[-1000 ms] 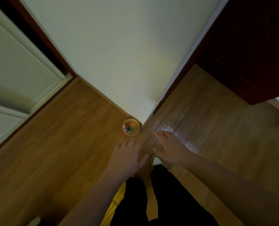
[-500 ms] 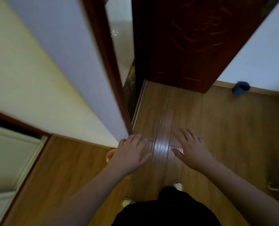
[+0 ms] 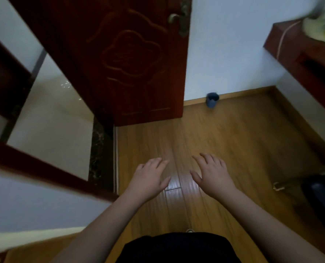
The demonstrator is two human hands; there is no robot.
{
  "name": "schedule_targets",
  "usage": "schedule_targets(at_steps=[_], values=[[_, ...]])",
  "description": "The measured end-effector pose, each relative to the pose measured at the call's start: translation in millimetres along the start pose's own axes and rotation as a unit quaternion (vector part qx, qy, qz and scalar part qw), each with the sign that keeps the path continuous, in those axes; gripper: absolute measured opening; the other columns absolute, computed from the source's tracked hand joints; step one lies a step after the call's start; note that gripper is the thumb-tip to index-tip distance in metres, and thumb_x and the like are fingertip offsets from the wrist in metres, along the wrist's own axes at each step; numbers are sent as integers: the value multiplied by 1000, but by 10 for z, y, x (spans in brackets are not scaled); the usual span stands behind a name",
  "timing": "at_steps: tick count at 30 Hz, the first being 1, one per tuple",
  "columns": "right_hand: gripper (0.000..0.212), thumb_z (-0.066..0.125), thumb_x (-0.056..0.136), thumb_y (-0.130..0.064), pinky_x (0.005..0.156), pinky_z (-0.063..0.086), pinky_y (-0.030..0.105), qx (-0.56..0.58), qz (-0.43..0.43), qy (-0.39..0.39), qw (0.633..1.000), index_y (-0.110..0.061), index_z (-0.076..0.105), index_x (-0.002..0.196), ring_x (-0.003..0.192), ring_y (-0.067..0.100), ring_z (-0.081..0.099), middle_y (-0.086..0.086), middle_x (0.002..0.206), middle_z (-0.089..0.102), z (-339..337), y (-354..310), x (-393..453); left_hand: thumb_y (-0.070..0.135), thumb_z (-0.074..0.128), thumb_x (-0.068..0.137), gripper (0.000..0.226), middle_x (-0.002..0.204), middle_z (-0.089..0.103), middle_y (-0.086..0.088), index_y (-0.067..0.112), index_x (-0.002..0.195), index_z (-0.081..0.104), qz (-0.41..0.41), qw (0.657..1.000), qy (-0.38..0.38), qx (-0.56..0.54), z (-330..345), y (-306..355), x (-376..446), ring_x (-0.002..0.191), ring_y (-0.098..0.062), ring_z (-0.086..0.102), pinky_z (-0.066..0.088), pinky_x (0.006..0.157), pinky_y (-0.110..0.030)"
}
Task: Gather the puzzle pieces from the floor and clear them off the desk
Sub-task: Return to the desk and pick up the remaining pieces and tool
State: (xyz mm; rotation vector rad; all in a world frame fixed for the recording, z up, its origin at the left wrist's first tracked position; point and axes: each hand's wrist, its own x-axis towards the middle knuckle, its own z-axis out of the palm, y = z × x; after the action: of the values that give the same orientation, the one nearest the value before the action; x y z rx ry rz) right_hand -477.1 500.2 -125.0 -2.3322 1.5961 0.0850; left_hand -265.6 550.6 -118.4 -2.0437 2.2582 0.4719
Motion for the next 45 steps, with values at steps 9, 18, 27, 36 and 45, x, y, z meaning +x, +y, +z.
schedule_targets(at_steps=[9, 18, 27, 36, 45], values=[[60, 41, 96, -48, 116, 19, 36, 80, 97, 8, 992, -25, 27, 150, 144, 21, 19, 4, 157, 23, -218, 854, 389, 51, 37, 96, 57, 151, 34, 5, 29, 148, 28, 126, 992, -30, 5, -46, 447, 1317, 139, -12, 28, 30, 108, -36], [62, 36, 96, -58, 116, 23, 37, 54, 222, 33, 973, -29, 26, 150, 144, 18, 21, 0, 158, 24, -759, 1820, 1308, 47, 39, 96, 63, 151, 35, 2, 27, 152, 17, 234, 972, -22, 4, -402, 862, 3078, 139, -15, 27, 28, 109, -37], [63, 36, 95, -58, 117, 21, 39, 88, 336, 73, 935, -30, 25, 151, 145, 19, 23, 0, 158, 26, -1087, 2491, 1629, 48, 39, 96, 58, 148, 39, -1, 23, 147, 31, 352, 934, -28, 46, -701, 1660, 4287, 137, -17, 33, 34, 106, -39], [72, 40, 96, -54, 118, 23, 39, 139, 380, 103, 909, -31, 3, 154, 145, 20, 24, 0, 158, 21, -1240, 3960, 1554, 50, 36, 97, 58, 152, 35, 2, 25, 148, 29, 387, 919, -57, 49, -660, 3015, 5297, 140, -15, 30, 31, 111, -40], [71, 40, 96, -53, 118, 20, 40, 141, 376, 124, 907, -30, 6, 154, 146, 21, 20, 2, 159, 20, -1705, 5197, 1828, 48, 37, 98, 54, 152, 35, 5, 29, 148, 27, 390, 919, -33, 51, -914, 4063, 5965, 140, -12, 30, 29, 112, -38]])
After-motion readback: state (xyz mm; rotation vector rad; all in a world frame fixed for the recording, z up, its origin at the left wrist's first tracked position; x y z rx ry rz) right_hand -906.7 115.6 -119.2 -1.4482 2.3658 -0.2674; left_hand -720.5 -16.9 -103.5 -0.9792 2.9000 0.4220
